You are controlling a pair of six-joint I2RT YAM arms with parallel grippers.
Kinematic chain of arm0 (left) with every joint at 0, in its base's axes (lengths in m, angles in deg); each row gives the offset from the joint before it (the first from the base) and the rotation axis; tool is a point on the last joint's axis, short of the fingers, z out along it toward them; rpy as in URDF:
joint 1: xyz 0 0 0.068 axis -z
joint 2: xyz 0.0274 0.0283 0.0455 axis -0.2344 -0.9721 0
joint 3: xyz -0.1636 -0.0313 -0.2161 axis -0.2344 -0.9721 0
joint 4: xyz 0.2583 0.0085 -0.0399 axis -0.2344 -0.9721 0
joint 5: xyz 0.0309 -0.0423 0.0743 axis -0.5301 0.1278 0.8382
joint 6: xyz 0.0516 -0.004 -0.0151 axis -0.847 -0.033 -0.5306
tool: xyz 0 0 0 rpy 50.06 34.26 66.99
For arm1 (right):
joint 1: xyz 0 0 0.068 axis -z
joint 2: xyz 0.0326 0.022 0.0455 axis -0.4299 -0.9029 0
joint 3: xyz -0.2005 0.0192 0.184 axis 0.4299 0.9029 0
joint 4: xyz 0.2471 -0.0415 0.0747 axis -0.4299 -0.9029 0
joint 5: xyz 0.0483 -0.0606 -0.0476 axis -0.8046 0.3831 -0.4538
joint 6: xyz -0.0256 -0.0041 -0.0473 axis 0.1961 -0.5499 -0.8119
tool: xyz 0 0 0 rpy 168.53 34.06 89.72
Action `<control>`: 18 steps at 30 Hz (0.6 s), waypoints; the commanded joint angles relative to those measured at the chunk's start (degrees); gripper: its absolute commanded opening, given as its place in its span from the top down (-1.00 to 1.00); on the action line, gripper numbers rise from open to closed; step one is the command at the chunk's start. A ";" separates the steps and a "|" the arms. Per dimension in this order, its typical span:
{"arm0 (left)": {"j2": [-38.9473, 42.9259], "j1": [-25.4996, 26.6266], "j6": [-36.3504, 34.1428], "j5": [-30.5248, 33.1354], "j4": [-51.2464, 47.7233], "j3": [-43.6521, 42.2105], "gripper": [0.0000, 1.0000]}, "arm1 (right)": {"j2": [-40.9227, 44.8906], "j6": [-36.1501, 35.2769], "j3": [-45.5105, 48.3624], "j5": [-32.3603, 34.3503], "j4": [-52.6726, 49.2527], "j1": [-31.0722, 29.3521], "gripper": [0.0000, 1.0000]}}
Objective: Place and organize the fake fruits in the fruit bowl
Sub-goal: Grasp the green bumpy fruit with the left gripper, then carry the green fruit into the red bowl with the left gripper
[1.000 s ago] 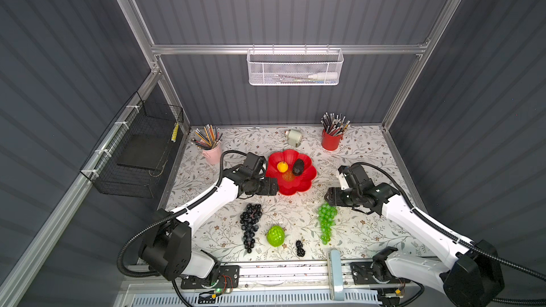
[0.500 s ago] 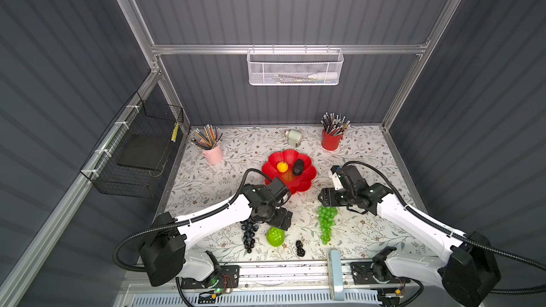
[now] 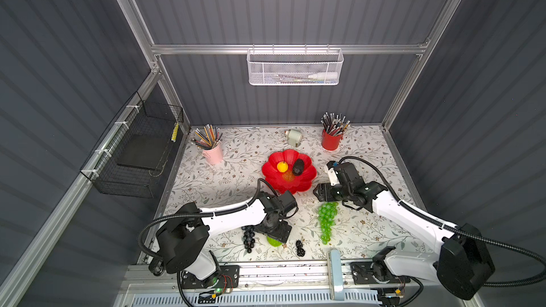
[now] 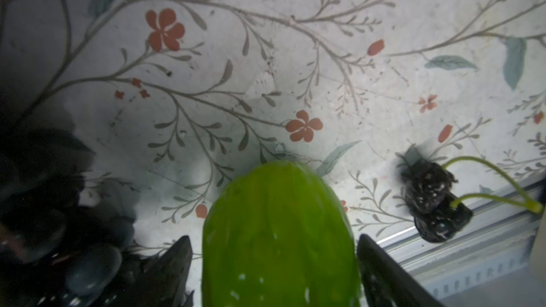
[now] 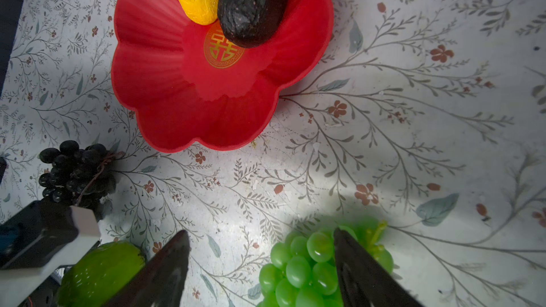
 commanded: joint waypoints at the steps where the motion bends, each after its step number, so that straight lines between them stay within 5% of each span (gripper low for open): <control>1: -0.55 0.41 1.36 0.22 0.35 -0.94 -0.64 | -0.03 -0.57 -0.46 -0.82 2.16 -0.30 -0.56; 9: 2.07 0.42 1.81 0.08 1.95 -2.03 -0.24 | 0.26 -0.79 0.72 -0.40 3.78 -0.30 -0.58; 12: 2.29 0.41 2.03 1.85 -0.23 -1.30 0.10 | 0.61 -0.88 1.12 -0.18 4.48 -0.25 -0.58; 18: 5.29 -1.45 1.66 3.12 -2.71 4.28 0.13 | 2.37 -1.40 1.54 1.42 4.57 -0.26 -0.59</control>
